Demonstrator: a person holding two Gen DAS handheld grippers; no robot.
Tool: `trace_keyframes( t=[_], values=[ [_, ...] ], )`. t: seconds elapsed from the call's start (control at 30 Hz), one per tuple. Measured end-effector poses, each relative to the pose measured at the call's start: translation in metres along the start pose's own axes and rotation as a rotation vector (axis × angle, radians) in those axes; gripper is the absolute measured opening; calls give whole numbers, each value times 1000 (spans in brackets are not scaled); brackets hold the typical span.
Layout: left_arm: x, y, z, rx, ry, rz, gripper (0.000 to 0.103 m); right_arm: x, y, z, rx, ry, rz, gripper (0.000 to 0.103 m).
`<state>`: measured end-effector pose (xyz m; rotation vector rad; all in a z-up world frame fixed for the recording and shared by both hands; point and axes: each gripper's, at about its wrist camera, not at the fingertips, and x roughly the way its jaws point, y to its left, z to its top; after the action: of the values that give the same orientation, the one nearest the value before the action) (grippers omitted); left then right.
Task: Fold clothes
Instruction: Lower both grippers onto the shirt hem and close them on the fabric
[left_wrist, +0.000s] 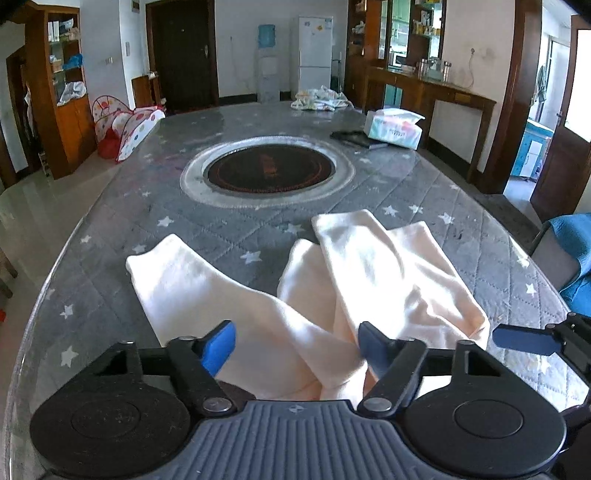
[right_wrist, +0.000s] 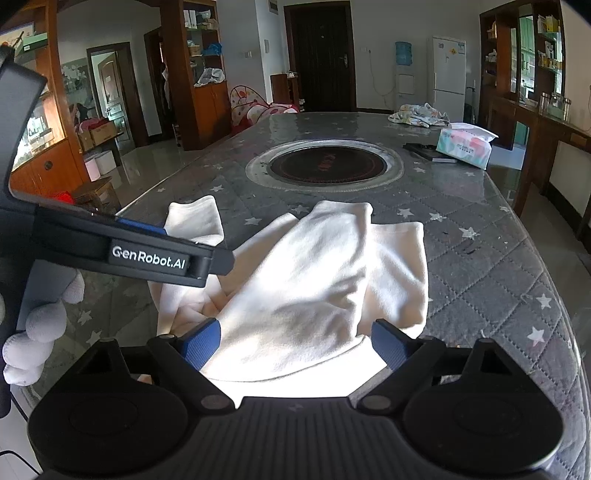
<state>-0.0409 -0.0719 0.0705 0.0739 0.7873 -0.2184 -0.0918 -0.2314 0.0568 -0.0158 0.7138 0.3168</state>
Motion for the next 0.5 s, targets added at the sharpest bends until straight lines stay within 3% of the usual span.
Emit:
trace_keyframes(
  t=[0.1,0.23,0.3,0.5],
  values=[
    [1,4,-2,-8,7,-18,57,1,0,0,-4,1,6,89],
    [-3,9,-7,-8,-1,-40,32,3,2,1,-14,1,14,86],
    [-6,12,-9,-10,-7,-50,25,4,3,2,-17,0,21,84],
    [-15,27,-22,-48,-15,-54,18,14,11,6,-56,15,43,78]
  ],
)
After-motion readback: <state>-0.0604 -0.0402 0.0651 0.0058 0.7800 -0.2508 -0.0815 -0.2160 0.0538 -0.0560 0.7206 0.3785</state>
